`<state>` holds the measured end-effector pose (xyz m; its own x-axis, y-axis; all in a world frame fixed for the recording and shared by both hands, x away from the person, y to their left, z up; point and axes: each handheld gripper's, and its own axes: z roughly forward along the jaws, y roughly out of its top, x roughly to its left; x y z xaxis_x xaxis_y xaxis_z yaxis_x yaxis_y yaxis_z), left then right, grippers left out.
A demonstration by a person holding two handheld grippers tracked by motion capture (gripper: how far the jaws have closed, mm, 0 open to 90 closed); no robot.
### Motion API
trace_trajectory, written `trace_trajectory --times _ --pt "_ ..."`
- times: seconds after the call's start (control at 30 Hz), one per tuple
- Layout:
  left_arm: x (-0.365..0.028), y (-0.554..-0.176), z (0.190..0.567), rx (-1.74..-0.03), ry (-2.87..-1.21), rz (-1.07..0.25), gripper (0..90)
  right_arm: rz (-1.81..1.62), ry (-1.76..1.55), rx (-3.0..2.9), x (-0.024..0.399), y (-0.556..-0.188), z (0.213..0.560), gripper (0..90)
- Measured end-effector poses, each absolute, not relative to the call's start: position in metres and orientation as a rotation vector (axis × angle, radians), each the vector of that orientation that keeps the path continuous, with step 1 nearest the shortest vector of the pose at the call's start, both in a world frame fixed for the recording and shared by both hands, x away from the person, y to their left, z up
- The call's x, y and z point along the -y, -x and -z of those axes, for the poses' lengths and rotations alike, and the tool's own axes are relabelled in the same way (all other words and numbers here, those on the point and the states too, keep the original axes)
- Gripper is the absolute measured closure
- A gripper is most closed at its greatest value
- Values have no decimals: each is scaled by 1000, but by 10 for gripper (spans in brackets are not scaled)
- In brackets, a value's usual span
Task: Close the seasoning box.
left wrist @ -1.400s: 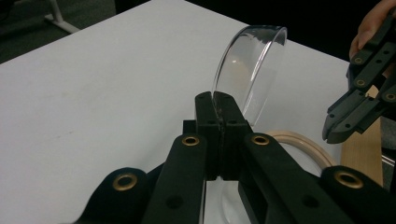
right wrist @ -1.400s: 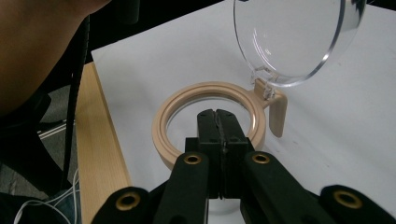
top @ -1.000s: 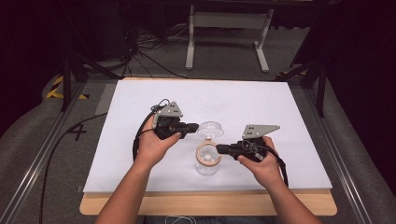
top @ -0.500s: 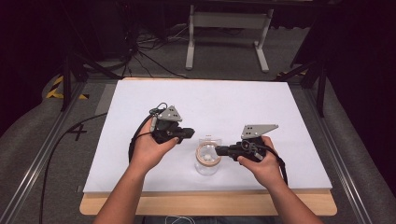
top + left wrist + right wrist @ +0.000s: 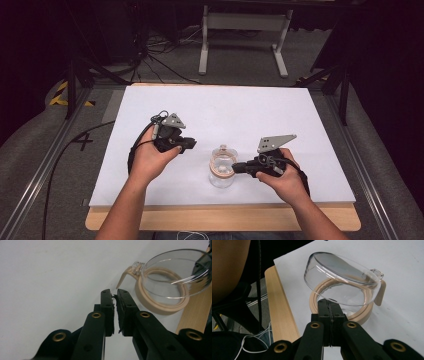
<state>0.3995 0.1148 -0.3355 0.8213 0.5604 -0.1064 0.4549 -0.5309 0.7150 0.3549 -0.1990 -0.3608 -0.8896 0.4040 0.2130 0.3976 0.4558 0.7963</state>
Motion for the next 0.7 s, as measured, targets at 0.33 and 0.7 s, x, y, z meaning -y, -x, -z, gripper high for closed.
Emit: trace_trajectory --times 0.33,0.7 --pt "-120 -407 348 -765 -2312 -89 826 -1379 -764 -2745 197 -352 359 900" --pt "-122 -411 357 -789 -2351 -48 816 -1302 -795 -2810 197 -353 361 900"
